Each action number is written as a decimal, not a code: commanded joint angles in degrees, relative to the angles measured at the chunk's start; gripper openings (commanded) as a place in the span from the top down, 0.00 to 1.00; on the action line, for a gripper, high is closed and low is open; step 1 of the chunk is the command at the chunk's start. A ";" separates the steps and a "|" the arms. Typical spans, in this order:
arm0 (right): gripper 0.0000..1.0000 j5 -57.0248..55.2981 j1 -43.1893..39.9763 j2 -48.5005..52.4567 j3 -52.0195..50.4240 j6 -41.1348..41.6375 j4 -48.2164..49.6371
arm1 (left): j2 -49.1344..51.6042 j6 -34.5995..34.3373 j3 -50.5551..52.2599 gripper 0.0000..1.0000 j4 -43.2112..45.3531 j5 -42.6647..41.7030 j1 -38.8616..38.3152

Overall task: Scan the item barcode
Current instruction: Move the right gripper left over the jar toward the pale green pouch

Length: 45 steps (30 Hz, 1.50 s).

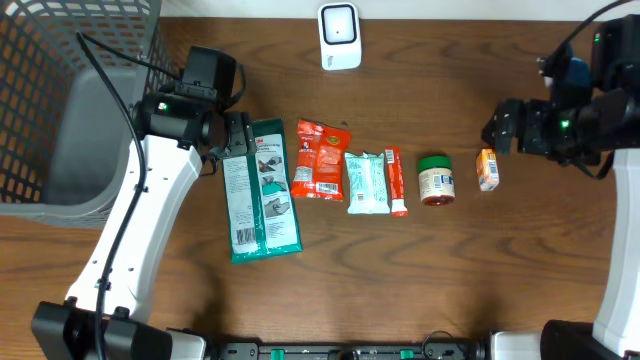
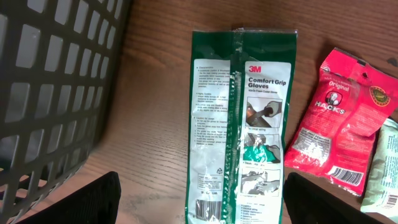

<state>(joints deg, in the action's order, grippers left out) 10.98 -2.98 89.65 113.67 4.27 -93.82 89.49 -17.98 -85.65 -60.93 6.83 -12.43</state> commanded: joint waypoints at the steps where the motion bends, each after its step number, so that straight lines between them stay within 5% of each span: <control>1: 0.01 0.48 1.75 0.37 0.55 -0.09 -0.74 | -0.55 0.15 -1.20 0.16 -0.11 0.94 0.13; 14: 0.01 -0.57 7.23 4.63 -11.87 -0.07 3.65 | -0.55 0.17 -1.22 0.16 -0.11 0.94 0.13; 30: 0.02 -2.51 12.13 27.17 -11.91 1.27 11.80 | -0.55 0.17 -1.22 0.16 -0.11 0.94 0.13; 45: 0.01 -9.44 13.05 32.85 -12.28 3.17 17.03 | -0.55 0.17 -1.22 0.16 -0.11 0.94 0.13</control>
<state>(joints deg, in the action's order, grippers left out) 2.70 9.45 122.23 101.80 6.42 -77.28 89.49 -17.98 -85.65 -60.90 6.83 -12.43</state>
